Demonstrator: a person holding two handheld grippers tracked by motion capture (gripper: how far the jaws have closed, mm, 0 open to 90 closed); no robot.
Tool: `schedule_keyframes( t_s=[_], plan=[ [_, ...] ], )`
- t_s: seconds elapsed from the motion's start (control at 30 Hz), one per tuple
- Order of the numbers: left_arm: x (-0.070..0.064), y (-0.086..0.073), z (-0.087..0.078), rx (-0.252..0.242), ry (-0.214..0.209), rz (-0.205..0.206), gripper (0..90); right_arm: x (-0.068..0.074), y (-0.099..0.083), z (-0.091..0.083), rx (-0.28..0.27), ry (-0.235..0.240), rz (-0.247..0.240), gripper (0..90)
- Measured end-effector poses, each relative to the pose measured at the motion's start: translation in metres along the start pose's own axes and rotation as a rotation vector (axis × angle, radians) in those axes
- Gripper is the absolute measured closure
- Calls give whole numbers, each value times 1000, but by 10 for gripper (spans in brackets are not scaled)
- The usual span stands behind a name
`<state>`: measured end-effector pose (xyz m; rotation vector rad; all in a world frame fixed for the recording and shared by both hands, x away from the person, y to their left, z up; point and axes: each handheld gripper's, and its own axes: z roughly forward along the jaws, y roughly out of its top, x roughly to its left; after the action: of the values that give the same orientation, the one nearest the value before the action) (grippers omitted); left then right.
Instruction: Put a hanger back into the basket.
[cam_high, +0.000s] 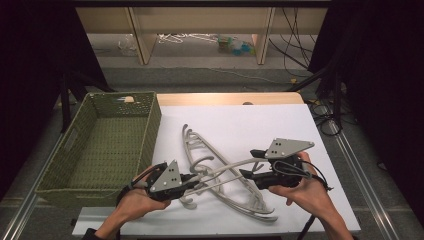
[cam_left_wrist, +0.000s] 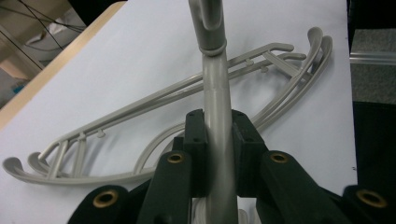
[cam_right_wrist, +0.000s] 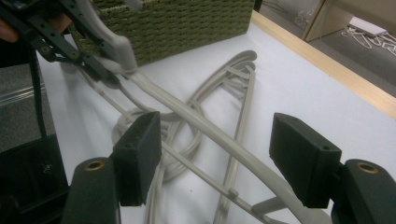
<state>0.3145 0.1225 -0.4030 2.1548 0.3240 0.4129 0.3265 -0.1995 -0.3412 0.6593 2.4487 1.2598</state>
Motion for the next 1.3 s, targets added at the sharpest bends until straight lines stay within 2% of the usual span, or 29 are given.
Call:
schedule_keyframes(
  t_s=[0.13,0.17,0.3,0.4,0.53,0.67,0.8,0.83,0.93,1.0,1.07,1.1,1.2,1.3],
  plan=[
    [4,-1,0,7,0,-83,788,4,0,0,7,6,-10,352],
    [6,-1,-1,1,2,-97,788,7,-1,0,18,15,-2,355],
    [14,-1,-8,-15,14,-156,788,12,-3,1,16,27,-25,360],
    [19,-1,-13,-31,22,-220,788,16,-3,2,21,31,-29,359],
    [22,0,-20,-29,42,-255,788,23,-6,7,28,46,-36,355],
    [25,0,-29,-60,44,-308,788,28,-16,19,43,37,-25,338],
    [29,-1,-39,-64,44,-357,787,31,-28,24,48,44,-8,328],
    [30,-1,-42,-73,45,-388,788,32,-30,24,57,45,-7,327],
    [35,0,-54,-97,44,-435,787,32,-45,26,75,53,16,326],
    [38,3,-63,-99,54,-443,787,32,-47,26,83,55,23,326],
    [41,8,-75,-84,99,-411,788,32,-51,27,90,54,32,325],
    [43,10,-81,-84,109,-409,787,31,-51,27,93,58,34,325],
    [50,11,-97,-96,140,-414,787,33,-52,29,94,55,36,323],
    [61,11,-116,-112,188,-418,787,34,-53,31,94,63,25,323]
  ],
)
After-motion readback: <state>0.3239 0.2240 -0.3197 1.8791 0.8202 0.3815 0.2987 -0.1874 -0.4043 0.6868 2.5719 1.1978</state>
